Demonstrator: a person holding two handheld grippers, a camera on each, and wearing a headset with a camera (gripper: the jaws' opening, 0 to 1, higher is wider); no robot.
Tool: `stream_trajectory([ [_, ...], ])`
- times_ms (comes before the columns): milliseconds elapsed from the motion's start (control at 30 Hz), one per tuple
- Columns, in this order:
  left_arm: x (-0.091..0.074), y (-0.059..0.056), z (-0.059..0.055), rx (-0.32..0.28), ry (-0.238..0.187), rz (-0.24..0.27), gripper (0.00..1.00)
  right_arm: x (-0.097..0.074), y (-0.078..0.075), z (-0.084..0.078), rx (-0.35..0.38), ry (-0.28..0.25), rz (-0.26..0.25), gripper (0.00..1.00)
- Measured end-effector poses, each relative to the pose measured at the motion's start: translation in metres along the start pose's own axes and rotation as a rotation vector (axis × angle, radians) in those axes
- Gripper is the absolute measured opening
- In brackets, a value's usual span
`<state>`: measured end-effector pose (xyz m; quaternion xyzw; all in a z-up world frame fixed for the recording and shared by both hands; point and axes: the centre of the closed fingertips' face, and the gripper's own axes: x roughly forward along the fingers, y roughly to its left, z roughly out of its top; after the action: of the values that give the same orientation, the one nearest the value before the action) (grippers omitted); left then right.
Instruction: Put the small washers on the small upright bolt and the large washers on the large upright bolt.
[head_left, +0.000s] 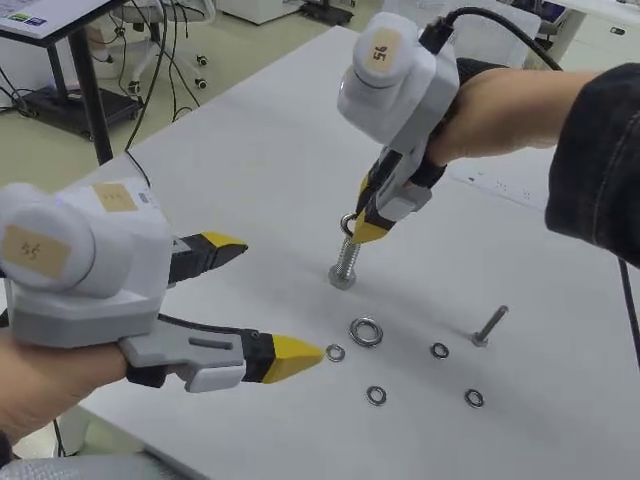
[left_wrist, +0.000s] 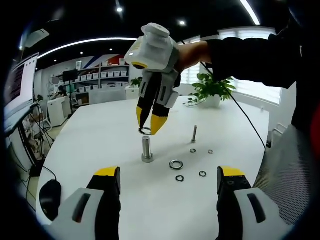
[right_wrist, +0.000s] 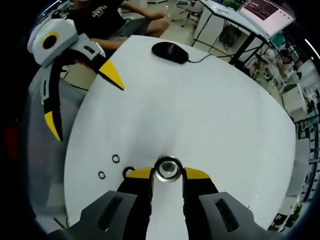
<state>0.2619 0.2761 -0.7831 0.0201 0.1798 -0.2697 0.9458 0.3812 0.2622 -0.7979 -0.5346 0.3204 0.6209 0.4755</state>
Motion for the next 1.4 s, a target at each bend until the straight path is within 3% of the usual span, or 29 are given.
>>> stream_trajectory([
  [1400,0.008,0.005,-0.006,-0.031,0.002,-0.010,0.77,0.039,0.006,-0.011,0.045,0.050,0.070,0.23],
])
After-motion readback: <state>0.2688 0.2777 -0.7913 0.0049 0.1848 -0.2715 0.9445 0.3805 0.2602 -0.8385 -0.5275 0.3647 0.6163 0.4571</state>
